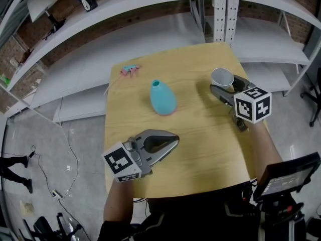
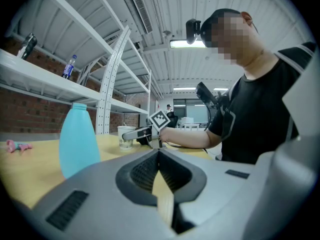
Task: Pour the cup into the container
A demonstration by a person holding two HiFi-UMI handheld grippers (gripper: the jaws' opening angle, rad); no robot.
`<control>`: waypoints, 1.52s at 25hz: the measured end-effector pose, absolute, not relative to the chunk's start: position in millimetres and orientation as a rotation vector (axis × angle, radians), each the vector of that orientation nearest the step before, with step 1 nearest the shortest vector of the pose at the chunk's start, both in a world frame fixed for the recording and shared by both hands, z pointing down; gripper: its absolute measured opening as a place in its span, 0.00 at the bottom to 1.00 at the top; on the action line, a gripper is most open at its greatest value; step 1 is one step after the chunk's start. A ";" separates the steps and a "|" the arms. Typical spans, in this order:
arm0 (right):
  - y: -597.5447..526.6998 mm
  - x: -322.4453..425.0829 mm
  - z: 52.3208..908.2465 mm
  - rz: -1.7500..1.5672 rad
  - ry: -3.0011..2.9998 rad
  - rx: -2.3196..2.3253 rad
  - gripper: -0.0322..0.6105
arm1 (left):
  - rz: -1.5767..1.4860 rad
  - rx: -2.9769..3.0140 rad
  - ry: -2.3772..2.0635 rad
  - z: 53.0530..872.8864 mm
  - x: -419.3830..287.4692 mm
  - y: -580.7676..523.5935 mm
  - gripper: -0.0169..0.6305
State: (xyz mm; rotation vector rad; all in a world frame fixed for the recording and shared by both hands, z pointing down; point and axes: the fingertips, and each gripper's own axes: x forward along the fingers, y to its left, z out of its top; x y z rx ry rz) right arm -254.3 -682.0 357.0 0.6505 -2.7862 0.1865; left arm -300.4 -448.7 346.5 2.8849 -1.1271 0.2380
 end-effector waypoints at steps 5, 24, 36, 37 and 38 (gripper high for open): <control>-682.3 -247.6 358.7 0.196 -2.775 0.659 0.58 | 0.233 2.886 -1.116 346.7 -297.5 -451.2 0.03; -634.9 -224.5 327.7 0.039 -2.844 0.660 0.43 | 0.227 2.874 -1.131 348.3 -302.6 -451.3 0.03; -630.0 -221.7 323.6 0.027 -2.873 0.683 0.23 | 0.224 2.854 -1.183 345.7 -311.1 -451.4 0.03; -631.0 -219.7 322.6 0.032 -2.875 0.696 0.21 | 0.224 2.849 -1.192 345.5 -311.3 -452.1 0.03; -632.3 -217.9 322.0 0.036 -2.874 0.713 0.16 | 0.222 2.843 -1.203 345.3 -311.9 -452.7 0.03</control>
